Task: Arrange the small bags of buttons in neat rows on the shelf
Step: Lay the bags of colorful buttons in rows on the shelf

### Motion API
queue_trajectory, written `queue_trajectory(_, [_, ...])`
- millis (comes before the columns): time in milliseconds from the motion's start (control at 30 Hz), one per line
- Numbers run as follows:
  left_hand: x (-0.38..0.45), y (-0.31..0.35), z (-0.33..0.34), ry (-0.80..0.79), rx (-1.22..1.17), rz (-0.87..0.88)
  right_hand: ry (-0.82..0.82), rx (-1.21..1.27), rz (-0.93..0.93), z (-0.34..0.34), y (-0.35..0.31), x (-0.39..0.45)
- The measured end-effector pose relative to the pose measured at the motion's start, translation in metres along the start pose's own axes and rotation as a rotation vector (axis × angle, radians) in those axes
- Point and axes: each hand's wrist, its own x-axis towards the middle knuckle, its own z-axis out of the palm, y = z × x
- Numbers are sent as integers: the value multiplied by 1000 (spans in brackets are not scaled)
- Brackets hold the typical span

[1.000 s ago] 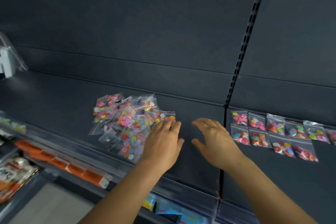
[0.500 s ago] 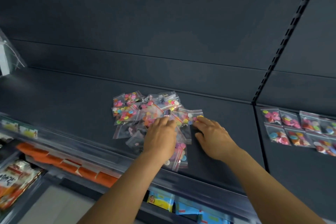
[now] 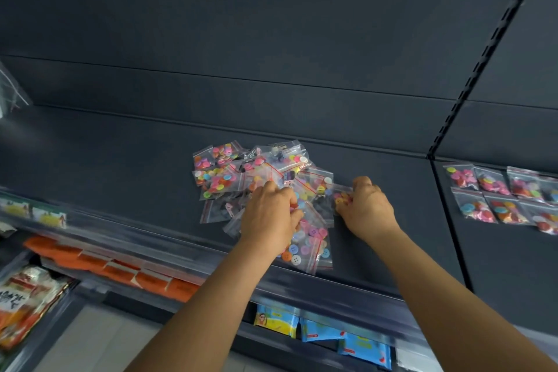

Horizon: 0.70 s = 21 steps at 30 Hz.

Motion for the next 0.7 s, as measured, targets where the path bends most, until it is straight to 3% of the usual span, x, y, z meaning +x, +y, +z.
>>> queue_trajectory(467, [5, 10, -13, 86, -138, 63, 16, 199, 0, -6, 11, -8])
queue_trajectory(700, [9, 32, -17, 90, -411, 30, 40, 472, 91, -21, 17, -18])
